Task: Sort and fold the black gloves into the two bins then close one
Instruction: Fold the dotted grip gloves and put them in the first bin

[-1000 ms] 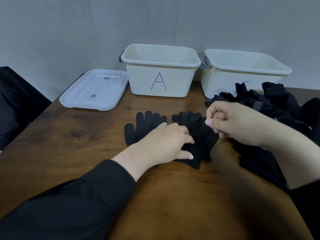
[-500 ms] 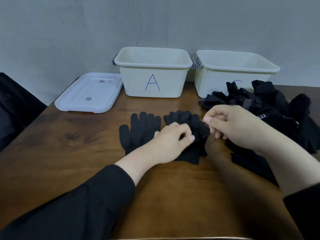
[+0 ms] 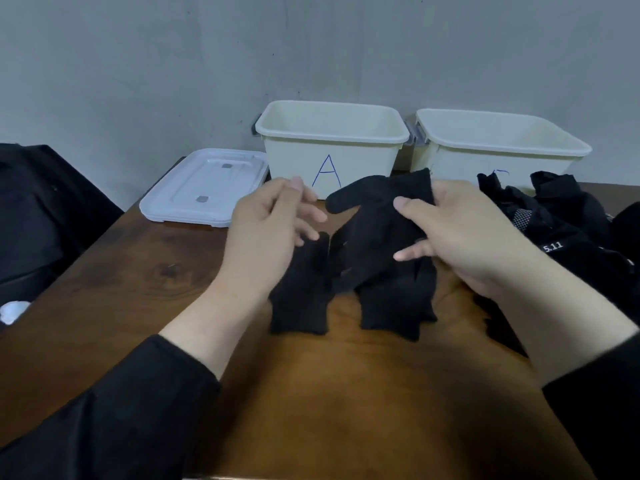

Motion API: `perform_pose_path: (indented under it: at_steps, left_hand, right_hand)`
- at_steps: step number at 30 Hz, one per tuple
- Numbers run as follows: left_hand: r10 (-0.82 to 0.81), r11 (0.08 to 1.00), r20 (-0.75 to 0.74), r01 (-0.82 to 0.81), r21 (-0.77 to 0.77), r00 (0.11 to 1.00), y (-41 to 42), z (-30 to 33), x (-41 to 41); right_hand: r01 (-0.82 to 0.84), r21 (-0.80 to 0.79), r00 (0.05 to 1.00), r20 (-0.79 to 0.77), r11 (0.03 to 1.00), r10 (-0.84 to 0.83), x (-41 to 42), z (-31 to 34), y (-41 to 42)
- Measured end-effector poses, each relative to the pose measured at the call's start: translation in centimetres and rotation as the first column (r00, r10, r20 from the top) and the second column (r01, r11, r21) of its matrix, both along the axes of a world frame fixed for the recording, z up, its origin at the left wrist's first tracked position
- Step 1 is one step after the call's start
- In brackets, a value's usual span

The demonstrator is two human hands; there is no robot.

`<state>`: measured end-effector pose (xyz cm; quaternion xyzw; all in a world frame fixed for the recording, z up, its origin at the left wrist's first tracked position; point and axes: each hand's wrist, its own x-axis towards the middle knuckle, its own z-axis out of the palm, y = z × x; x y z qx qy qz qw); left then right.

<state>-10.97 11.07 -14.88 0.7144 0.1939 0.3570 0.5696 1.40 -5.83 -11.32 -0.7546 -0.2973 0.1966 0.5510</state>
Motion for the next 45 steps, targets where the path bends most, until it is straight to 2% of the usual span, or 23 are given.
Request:
perform_pose_path:
  at_steps: [2,4,6,9,12,15,17,19,21,22,24,28,33,36,40,43,45]
  left_hand:
    - [0.153,0.979,-0.123,-0.134,0.151,0.981,3.3,-2.0,-1.5]
    - [0.223,0.940,-0.310,-0.120,0.319,0.924,6.1,-4.6,-2.9]
    - [0.255,0.905,-0.408,-0.067,0.420,0.876,7.7,-6.6,-3.6]
    - [0.233,0.906,-0.413,-0.043,0.421,0.881,8.3,-7.2,-3.6]
    - [0.193,0.906,-0.440,0.013,0.423,0.877,8.4,-7.2,-3.3]
    - [0.164,0.884,-0.496,0.096,0.457,0.852,9.0,-7.7,-3.5]
    - [0.155,0.867,-0.534,0.145,0.477,0.831,9.5,-7.9,-3.5]
    - [0.171,0.838,-0.584,0.195,0.510,0.793,9.8,-8.1,-3.4]
    - [0.196,0.816,-0.629,0.230,0.530,0.752,10.0,-8.2,-3.1]
    - [0.197,0.821,-0.642,0.233,0.521,0.741,10.0,-8.2,-3.0]
    - [0.196,0.835,-0.649,0.222,0.503,0.735,10.0,-8.1,-2.9]
    - [0.216,0.842,-0.639,0.190,0.504,0.739,9.9,-8.1,-2.6]
    - [0.245,0.851,-0.596,0.124,0.510,0.764,9.2,-8.6,-2.1]
    - [0.255,0.833,-0.519,0.087,0.546,0.816,8.7,-9.0,-1.6]
    - [0.166,0.844,-0.404,0.082,0.530,0.899,8.3,-8.8,-1.0]
    - [0.110,0.871,-0.458,0.137,0.472,0.882,8.3,-8.7,-0.9]
    - [0.114,0.871,-0.471,0.140,0.470,0.875,8.5,-8.9,-0.9]
  right_hand:
    - [-0.159,-0.062,0.987,-0.014,0.985,0.158,0.5,1.4,0.3]
    - [-0.241,-0.106,0.970,-0.003,0.965,0.242,0.8,2.6,1.2]
    - [-0.252,-0.144,0.966,0.016,0.957,0.257,1.1,3.4,2.5]
    - [-0.219,-0.244,0.964,0.096,0.945,0.248,1.4,4.1,5.0]
    - [-0.082,-0.287,0.925,0.335,0.954,0.180,1.5,5.0,7.2]
    - [-0.007,-0.156,0.833,0.546,0.988,0.092,0.9,5.0,8.1]
    - [-0.019,-0.138,0.764,0.637,0.990,0.103,-0.9,2.5,7.9]
    - [-0.074,-0.205,0.667,0.717,0.976,0.202,-3.6,-2.1,7.1]
    - [-0.073,-0.349,0.531,0.779,0.934,0.333,-5.9,-7.8,6.2]
    - [-0.065,-0.393,0.509,0.777,0.917,0.369,-6.7,-10.1,5.7]
    - [-0.057,-0.404,0.534,0.760,0.913,0.370,-7.3,-12.6,5.2]
    - [-0.010,-0.373,0.571,0.759,0.928,0.312,-7.6,-13.0,4.9]
    - [-0.010,-0.357,0.556,0.774,0.934,0.302,-7.7,-13.2,4.7]
    - [-0.005,-0.353,0.587,0.756,0.936,0.288,-7.8,-12.8,4.6]
    - [-0.006,-0.308,0.648,0.724,0.951,0.239,-8.2,-11.9,3.9]
    - [-0.018,-0.280,0.674,0.706,0.960,0.219,-8.5,-11.9,3.3]
    - [-0.024,-0.307,0.658,0.711,0.951,0.246,-8.5,-12.3,3.1]
